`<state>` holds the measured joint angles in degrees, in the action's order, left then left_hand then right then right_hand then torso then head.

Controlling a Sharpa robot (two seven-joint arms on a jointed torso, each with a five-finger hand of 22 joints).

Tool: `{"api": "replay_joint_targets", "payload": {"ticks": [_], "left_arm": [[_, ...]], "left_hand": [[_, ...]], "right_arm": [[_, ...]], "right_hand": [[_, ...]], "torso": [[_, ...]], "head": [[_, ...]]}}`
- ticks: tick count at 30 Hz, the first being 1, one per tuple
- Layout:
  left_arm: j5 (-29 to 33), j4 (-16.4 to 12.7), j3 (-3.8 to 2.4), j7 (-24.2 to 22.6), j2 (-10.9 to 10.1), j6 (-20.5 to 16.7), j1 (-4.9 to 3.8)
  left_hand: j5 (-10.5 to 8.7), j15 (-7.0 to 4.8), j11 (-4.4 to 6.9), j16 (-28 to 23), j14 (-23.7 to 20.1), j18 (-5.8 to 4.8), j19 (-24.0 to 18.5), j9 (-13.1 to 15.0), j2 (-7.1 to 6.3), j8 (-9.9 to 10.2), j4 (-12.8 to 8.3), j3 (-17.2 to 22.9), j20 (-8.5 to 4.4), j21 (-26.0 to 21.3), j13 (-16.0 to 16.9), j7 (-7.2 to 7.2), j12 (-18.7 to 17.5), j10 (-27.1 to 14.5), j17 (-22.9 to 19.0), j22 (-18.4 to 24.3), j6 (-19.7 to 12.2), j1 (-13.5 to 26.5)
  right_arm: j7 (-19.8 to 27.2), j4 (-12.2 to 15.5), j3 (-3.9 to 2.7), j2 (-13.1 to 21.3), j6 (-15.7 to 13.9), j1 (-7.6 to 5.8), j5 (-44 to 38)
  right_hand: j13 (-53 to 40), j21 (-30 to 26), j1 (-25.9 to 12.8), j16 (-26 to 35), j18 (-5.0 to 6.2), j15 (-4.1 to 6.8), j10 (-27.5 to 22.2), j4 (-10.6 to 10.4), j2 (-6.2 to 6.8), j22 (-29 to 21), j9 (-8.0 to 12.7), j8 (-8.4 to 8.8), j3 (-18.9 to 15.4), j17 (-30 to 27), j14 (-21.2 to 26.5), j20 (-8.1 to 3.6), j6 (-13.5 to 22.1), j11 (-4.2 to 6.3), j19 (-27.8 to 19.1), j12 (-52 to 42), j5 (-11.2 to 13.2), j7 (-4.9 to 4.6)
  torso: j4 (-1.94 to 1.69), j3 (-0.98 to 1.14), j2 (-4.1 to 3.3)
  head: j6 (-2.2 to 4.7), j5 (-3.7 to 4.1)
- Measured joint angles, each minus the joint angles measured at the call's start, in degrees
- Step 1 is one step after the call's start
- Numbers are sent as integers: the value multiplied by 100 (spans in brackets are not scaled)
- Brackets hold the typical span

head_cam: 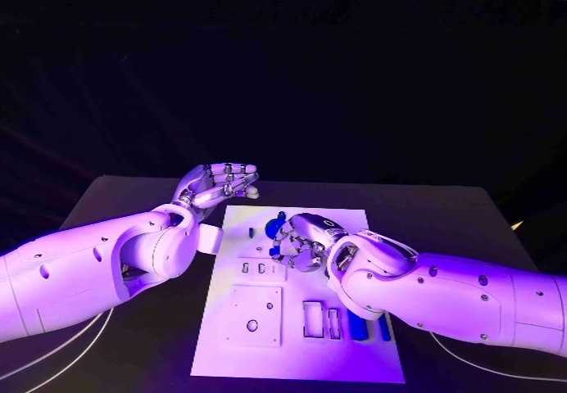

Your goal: Assemble the parts on the task board

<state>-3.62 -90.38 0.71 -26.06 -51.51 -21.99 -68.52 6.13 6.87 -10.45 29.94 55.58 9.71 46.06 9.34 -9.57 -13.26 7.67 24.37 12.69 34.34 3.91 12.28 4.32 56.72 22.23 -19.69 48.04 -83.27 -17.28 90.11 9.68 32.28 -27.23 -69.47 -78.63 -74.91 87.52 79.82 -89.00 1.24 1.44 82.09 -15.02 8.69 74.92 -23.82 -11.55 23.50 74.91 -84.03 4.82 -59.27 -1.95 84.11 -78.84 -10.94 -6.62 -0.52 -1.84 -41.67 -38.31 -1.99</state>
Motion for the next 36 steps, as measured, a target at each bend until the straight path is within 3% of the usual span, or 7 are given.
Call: {"api": "replay_joint_targets", "payload": {"ticks": [14,19,36], "left_arm": [[5,3,0,8,12,0,0],[6,5,0,14,13,1,0],[9,21,0,30,10,3,0]], "left_hand": [[0,0,0,0,0,1,0,-1,0,0,0,0,0,0,0,0,0,0,-1,1,0,0],[0,0,0,0,-41,0,-20,6,30,0,0,0,20,0,0,0,0,0,-1,-11,0,31],[0,0,0,0,-41,0,-20,5,30,0,17,-17,20,0,0,0,0,0,-2,-10,0,30]], "right_arm": [[-439,-180,18,-303,105,212,-436],[-518,-201,20,-336,129,248,-537],[-548,-218,13,-379,130,290,-687]], "right_hand": [[0,0,-150,0,1,0,22,-25,74,-1,-43,-90,-25,2,0,0,1,21,0,0,-39,0],[0,0,-181,0,2,0,21,-25,104,-1,-155,-96,-26,4,0,0,1,21,0,0,-12,0],[0,0,-234,0,2,0,21,-40,158,3,-160,-98,-41,3,0,-21,5,21,-21,0,-11,-2]], "torso": [[-3,4,-5],[-5,5,-6],[-4,3,-2]], "head": [[-41,-32],[-57,-40],[-81,-52]]}}
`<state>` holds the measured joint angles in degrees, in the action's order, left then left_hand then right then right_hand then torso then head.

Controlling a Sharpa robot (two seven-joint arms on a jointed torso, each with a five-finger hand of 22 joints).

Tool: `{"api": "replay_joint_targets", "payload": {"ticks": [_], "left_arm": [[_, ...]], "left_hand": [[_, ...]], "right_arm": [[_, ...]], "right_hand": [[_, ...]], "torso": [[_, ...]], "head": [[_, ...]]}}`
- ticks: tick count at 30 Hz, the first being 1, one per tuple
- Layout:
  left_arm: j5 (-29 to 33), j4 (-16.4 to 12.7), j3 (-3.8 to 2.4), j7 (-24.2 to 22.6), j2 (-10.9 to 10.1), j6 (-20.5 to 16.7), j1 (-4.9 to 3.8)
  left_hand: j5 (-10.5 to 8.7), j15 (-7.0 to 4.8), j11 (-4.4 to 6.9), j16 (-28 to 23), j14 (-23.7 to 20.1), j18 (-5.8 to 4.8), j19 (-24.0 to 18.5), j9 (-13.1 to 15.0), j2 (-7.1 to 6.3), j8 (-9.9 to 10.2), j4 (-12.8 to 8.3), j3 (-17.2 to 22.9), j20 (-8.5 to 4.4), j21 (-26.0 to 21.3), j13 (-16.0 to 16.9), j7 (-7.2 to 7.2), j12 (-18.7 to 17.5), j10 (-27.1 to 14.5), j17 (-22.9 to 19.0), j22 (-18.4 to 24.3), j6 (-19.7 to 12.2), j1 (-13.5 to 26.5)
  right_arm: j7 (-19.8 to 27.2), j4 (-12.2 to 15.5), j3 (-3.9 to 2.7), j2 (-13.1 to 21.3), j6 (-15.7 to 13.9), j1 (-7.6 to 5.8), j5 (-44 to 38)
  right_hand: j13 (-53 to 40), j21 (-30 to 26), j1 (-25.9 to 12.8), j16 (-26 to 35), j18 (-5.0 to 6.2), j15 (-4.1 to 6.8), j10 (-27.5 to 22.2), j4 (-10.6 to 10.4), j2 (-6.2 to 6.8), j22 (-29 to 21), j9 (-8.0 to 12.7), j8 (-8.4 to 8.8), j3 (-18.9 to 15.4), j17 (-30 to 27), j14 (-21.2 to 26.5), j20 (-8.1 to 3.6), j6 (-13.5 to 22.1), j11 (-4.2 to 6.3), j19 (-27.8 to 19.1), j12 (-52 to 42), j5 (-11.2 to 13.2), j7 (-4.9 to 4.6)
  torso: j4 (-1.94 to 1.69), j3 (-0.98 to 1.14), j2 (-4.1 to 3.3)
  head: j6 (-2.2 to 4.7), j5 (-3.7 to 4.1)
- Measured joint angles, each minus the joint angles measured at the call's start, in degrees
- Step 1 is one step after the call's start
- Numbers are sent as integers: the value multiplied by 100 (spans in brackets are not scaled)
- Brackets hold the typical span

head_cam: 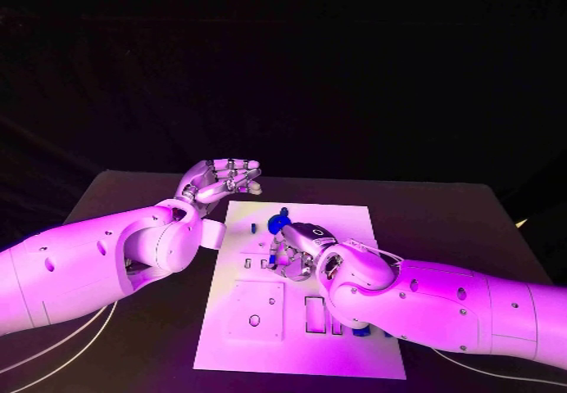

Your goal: Assemble the parts on the task board

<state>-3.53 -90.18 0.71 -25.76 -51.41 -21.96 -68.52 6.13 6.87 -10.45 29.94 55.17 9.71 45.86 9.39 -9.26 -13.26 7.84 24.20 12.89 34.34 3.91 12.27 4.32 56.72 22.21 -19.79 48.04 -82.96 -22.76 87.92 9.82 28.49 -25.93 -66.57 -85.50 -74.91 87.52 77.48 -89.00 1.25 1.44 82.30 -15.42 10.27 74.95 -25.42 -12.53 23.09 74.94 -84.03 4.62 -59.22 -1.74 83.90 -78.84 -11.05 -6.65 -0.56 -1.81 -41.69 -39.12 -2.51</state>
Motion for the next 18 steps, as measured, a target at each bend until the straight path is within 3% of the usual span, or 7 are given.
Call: {"api": "replay_joint_targets", "payload": {"ticks": [18], "left_arm": [[1,10,0,7,-4,2,0]], "left_hand": [[0,0,0,0,0,0,0,-1,0,0,0,0,0,0,0,0,0,0,5,-4,0,0]], "right_arm": [[18,-5,4,-15,7,30,-24]], "right_hand": [[0,0,-51,0,1,0,0,16,51,-1,6,2,-16,-1,0,0,62,0,0,45,21,-1]], "torso": [[1,-3,0]], "head": [[-12,-15]]}}
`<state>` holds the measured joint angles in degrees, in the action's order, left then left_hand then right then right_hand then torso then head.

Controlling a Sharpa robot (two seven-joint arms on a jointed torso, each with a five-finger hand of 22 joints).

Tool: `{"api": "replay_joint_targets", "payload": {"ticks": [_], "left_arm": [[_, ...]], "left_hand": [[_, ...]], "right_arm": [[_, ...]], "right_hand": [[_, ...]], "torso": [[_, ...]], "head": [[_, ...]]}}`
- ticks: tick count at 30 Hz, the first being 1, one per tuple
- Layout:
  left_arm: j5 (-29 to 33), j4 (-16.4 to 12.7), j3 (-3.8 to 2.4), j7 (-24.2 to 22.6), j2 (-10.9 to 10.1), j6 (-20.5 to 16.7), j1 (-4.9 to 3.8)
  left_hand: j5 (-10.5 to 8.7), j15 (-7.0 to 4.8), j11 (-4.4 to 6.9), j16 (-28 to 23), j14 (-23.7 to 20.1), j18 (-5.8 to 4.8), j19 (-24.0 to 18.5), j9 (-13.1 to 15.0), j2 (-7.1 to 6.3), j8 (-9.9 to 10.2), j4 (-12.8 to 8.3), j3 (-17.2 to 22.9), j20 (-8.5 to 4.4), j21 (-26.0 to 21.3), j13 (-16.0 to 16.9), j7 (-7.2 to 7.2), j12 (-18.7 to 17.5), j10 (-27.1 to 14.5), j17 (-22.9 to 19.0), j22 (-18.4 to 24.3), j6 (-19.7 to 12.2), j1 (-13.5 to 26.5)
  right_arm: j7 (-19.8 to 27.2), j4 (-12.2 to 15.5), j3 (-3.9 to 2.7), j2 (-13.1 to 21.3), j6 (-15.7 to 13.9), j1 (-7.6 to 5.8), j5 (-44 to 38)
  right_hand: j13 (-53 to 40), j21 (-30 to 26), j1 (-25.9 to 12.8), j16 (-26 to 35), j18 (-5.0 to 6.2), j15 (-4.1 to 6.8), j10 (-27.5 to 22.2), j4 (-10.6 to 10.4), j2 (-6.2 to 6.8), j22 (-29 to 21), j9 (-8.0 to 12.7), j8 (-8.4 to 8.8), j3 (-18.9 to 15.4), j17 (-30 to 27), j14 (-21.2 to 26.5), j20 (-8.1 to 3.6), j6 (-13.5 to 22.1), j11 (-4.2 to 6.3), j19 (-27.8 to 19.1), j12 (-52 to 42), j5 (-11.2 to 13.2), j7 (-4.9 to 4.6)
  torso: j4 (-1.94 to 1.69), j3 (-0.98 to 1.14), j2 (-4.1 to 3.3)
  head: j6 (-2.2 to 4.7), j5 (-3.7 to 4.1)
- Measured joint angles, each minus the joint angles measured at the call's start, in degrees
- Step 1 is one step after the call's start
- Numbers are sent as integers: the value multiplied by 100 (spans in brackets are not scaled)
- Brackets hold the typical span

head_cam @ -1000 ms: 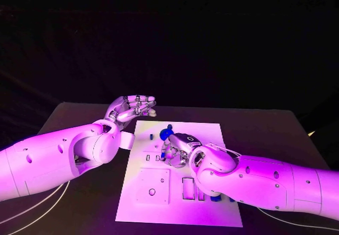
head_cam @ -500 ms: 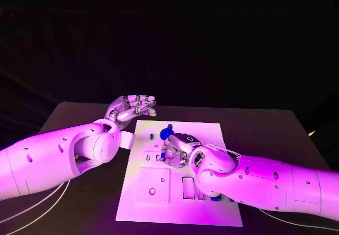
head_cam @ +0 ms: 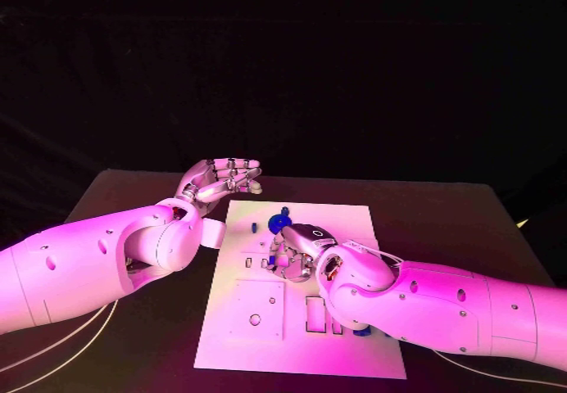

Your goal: Assemble the parts on the task board

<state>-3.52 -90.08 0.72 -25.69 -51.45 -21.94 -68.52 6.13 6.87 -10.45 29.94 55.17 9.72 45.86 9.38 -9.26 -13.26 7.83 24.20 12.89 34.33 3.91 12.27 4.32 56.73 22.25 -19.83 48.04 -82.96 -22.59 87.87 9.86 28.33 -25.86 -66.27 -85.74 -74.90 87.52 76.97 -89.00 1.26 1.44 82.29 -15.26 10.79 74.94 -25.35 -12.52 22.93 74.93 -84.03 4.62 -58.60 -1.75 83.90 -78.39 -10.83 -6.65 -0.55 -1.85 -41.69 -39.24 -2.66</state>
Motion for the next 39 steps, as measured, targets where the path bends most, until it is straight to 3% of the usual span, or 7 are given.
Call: {"api": "replay_joint_targets", "payload": {"ticks": [7,10,21,23,29,39], "left_arm": [[0,4,0,4,-2,2,0],[1,5,0,7,-2,3,0],[1,22,0,19,-5,8,0],[1,23,0,21,-5,9,0],[1,28,0,27,-4,11,0],[-16,64,1,64,-2,13,0]], "left_hand": [[0,0,0,21,0,0,-13,0,0,0,0,0,-13,24,0,0,0,0,0,-3,0,0],[0,0,0,23,0,-1,-22,-1,0,0,0,0,-22,26,0,0,0,0,-1,-7,0,0],[0,0,0,23,0,0,-42,-1,0,0,0,0,-1,25,0,0,0,0,-1,-6,0,0],[0,0,0,23,0,0,-42,-1,0,0,0,0,-1,24,0,0,0,0,-1,-6,0,0],[0,0,0,23,0,0,-41,4,0,0,0,0,-1,24,0,0,0,0,-2,-6,0,0],[0,19,0,22,-41,0,-57,4,-2,0,1,-1,11,23,1,0,0,0,-2,-11,0,1]], "right_arm": [[3,-19,15,-2,12,20,-1],[3,-21,18,-1,17,26,-1],[14,-21,18,4,11,28,1],[16,-21,19,5,7,28,1],[28,-21,22,9,-33,30,5],[89,80,22,122,-273,30,8]], "right_hand": [[0,-50,-72,0,0,0,-104,0,78,0,31,-15,-31,0,0,0,84,-61,0,168,-2,-25],[-5,-90,-111,0,0,0,-159,-8,190,-1,43,-3,-71,-1,0,0,164,-77,0,237,-2,-60],[-4,-193,-172,33,0,0,-350,-40,295,-2,83,56,-173,-1,0,22,305,-143,22,509,24,-103],[-4,-201,-172,51,0,-43,-410,-50,295,-2,92,56,-223,-1,1,25,355,-144,19,575,112,-130],[50,-268,-213,55,0,-42,-471,-122,314,-2,121,56,-659,-2,1,64,496,-184,21,666,729,-150],[85,-360,-232,78,0,-83,-544,-143,232,-3,171,78,-1173,-2,1,96,715,-215,12,710,766,-205]], "torso": [[0,1,2],[-1,2,2],[4,4,2],[5,4,2],[6,5,2],[6,5,7]], "head": [[-3,-4],[-5,-4],[-2,-1],[-1,-1],[-1,-7],[10,5]]}}
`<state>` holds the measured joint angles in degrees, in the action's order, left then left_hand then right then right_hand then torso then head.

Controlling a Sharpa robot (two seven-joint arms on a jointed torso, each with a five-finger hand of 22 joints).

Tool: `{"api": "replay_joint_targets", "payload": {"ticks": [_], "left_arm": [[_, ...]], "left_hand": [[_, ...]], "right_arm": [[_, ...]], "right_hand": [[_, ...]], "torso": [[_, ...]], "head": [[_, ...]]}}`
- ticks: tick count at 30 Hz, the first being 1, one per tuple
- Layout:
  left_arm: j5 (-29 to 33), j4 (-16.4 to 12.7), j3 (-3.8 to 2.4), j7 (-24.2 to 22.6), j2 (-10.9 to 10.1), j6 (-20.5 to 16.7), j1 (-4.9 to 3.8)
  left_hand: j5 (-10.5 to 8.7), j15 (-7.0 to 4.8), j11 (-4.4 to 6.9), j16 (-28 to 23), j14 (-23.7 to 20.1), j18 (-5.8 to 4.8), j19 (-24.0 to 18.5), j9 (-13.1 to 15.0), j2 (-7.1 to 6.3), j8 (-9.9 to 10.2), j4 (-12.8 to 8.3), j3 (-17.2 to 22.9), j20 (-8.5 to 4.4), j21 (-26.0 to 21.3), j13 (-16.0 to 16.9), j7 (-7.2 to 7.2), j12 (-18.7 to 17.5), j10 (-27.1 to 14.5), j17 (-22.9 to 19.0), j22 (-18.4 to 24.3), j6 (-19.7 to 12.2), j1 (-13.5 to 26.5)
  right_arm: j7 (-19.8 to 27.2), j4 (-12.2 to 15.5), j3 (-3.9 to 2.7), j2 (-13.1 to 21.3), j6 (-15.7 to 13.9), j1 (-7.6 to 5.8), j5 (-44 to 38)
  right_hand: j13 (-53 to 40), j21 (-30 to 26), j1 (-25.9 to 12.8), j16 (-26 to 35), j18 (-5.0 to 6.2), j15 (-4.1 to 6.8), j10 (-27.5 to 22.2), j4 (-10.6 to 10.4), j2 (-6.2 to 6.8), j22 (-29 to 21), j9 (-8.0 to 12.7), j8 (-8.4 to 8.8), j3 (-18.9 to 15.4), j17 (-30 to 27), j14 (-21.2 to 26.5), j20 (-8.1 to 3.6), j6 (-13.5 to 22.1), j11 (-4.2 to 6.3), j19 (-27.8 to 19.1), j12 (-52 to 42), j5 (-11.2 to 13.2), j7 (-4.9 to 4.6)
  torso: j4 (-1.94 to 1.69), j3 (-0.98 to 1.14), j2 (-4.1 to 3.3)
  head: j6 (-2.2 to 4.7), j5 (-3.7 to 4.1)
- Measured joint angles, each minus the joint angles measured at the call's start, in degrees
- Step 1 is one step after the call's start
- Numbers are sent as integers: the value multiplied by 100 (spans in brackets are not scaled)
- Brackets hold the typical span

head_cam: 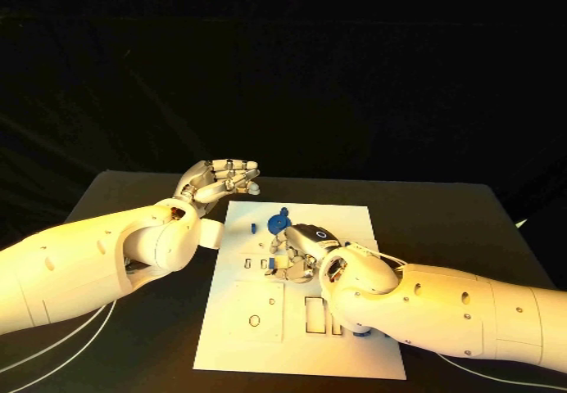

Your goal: Assemble the parts on the task board

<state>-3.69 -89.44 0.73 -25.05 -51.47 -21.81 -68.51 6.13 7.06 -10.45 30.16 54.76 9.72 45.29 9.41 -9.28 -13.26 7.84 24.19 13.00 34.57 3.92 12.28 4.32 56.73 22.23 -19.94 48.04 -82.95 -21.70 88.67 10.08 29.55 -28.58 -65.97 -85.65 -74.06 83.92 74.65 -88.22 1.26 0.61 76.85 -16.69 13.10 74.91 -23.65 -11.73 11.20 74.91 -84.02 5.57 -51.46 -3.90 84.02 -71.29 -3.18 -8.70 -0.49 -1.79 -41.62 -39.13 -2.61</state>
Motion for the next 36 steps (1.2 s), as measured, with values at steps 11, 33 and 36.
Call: {"api": "replay_joint_targets", "payload": {"ticks": [11,33,36], "left_arm": [[-727,155,2,540,-41,168,0],[-3929,221,-12,3955,203,1845,-68],[-4342,285,-10,4425,347,2155,-87]], "left_hand": [[0,-120,110,832,195,-2,186,139,-171,-207,667,-908,-51,233,388,-73,901,276,419,-68,-250,550],[72,-900,933,5463,2928,-313,2560,2290,585,-3336,908,-2080,-867,4261,4756,-697,6469,1059,5272,-4143,-267,1617],[72,-900,952,5503,2928,-313,2629,2359,631,-3374,892,-2095,-881,4337,4847,-711,6524,1078,5272,-4289,-281,1650]], "right_arm": [[456,559,-34,714,-177,-298,354],[1497,452,-102,1961,-174,-1274,3089],[1540,380,-103,1970,-174,-1290,3192]], "right_hand": [[-10,-293,117,44,1,-82,-41,-7,-117,-1,51,50,-257,0,0,50,211,-40,9,-5,-10,-68],[-62,-439,384,44,62,-81,-40,17,-384,3,36,-112,22,4,0,49,173,-40,9,-105,-616,-30],[-62,-439,384,44,62,-81,-40,25,-384,2,36,-112,61,4,0,49,173,-40,9,-105,-648,-30]], "torso": [[13,18,46],[59,90,262],[59,92,279]], "head": [[-12,-12],[-132,-106],[-165,-107]]}}
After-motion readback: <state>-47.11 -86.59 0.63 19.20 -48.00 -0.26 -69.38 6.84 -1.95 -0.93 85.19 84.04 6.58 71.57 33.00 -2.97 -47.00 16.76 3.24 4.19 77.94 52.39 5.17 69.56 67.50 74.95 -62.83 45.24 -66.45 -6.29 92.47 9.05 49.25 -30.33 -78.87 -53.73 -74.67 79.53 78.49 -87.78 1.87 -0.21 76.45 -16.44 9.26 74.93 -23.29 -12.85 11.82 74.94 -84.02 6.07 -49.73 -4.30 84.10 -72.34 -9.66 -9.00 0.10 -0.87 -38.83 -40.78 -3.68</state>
